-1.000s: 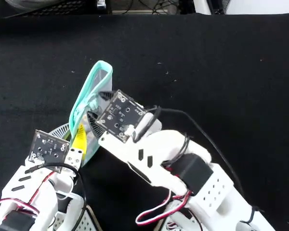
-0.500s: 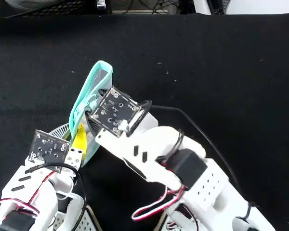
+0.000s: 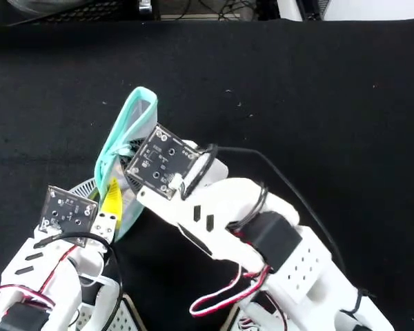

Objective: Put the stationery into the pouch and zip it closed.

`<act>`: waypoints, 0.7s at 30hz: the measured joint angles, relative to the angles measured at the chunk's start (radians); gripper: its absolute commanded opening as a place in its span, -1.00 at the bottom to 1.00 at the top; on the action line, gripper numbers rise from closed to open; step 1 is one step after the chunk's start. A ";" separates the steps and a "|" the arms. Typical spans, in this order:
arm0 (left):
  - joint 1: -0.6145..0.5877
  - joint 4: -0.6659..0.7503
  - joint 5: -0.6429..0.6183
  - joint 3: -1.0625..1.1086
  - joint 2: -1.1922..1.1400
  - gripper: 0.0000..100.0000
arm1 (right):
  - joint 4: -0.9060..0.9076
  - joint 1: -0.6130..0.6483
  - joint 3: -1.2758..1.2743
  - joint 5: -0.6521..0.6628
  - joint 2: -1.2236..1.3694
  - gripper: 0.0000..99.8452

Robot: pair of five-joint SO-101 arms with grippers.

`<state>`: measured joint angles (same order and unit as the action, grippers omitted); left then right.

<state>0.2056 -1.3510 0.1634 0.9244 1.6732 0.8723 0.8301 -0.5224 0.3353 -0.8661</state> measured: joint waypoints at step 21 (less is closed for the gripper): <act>0.000 0.006 0.003 0.003 0.000 -0.94 | 0.169 0.043 0.026 0.005 -0.002 -0.67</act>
<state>0.2056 -1.3449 0.1665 0.9275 1.6732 1.0411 0.8730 -0.4964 0.3399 -0.8677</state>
